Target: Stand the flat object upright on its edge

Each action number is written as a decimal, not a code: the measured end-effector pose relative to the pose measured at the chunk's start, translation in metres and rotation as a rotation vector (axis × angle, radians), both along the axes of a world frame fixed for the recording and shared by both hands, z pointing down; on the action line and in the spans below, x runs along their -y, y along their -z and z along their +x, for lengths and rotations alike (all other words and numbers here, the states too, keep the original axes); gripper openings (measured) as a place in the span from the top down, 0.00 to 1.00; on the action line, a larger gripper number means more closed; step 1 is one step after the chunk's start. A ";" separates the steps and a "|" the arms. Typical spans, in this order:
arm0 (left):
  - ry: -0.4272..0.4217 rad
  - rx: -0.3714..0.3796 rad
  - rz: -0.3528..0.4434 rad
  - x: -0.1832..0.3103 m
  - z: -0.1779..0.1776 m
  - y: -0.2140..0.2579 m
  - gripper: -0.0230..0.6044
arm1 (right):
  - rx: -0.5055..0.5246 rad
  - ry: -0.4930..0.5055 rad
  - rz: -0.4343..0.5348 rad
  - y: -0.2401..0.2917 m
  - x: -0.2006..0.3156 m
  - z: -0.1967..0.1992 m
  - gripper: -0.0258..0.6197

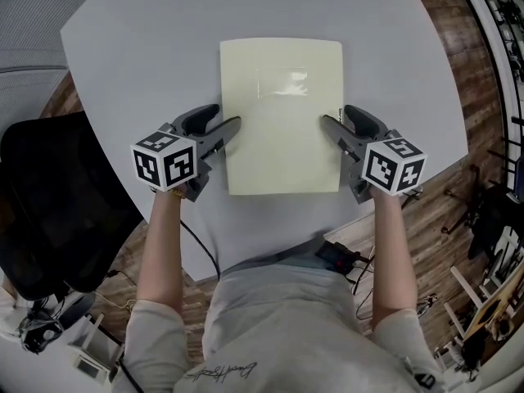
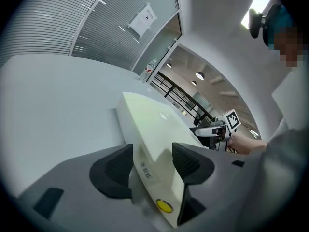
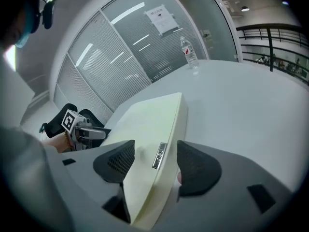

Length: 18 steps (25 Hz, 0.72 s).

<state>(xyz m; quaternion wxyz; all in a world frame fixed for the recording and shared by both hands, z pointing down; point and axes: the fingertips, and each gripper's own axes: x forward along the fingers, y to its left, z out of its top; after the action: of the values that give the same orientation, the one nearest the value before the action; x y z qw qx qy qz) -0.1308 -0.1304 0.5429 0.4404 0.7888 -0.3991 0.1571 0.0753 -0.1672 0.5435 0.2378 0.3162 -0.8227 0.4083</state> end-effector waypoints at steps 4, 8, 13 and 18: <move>0.004 -0.008 -0.022 0.002 0.002 -0.004 0.52 | -0.034 0.011 -0.007 -0.006 0.000 0.002 0.53; 0.012 -0.039 -0.048 0.004 0.002 -0.007 0.49 | -0.045 0.031 -0.020 -0.010 0.001 0.002 0.52; 0.009 -0.086 -0.096 0.003 0.007 -0.011 0.49 | -0.033 0.055 -0.073 -0.012 -0.002 -0.001 0.52; 0.007 -0.073 -0.127 0.002 0.009 -0.013 0.50 | -0.063 0.080 -0.093 -0.013 -0.002 -0.005 0.53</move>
<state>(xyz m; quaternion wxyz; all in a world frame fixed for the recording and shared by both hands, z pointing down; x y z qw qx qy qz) -0.1219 -0.1326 0.5557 0.5042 0.7630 -0.3750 0.1516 0.0703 -0.1649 0.5562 0.2941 0.2846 -0.8069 0.4260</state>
